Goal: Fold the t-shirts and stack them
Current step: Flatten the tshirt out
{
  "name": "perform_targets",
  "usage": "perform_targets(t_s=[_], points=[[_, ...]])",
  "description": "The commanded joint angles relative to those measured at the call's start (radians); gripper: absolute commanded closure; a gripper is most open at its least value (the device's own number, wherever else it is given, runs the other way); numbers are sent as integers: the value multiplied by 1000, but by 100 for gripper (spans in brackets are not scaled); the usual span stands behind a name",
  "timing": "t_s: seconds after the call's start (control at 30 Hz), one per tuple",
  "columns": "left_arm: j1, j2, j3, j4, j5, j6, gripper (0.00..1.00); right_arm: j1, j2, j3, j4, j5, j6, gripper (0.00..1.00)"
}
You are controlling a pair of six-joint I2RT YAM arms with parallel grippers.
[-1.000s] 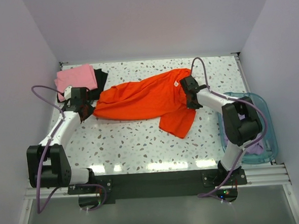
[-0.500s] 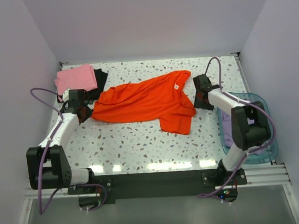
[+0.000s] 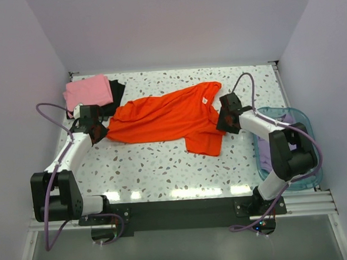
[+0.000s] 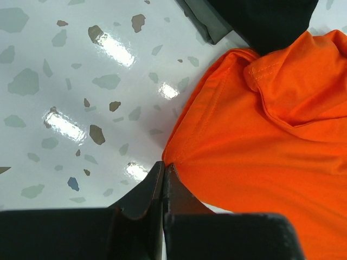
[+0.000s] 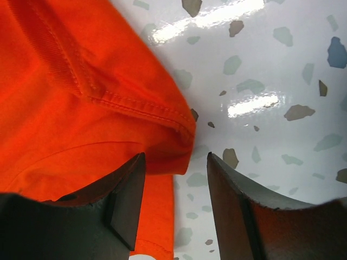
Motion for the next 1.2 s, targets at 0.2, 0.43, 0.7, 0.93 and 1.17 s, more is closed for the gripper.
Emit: perform_targets(t_s=[0.2, 0.43, 0.7, 0.93, 1.17], points=[[11, -29, -6, 28, 6, 20, 100, 7, 29, -49, 119, 0, 81, 49], [11, -29, -4, 29, 10, 23, 100, 9, 50, -86, 182, 5, 107, 62], [11, -33, 8, 23, 17, 42, 100, 7, -22, -55, 115, 28, 110, 100], [11, -88, 34, -9, 13, 81, 100, -11, -296, 55, -98, 78, 43, 100], [11, -230, 166, -102, 58, 143, 100, -17, -543, 291, -281, 83, 9, 100]])
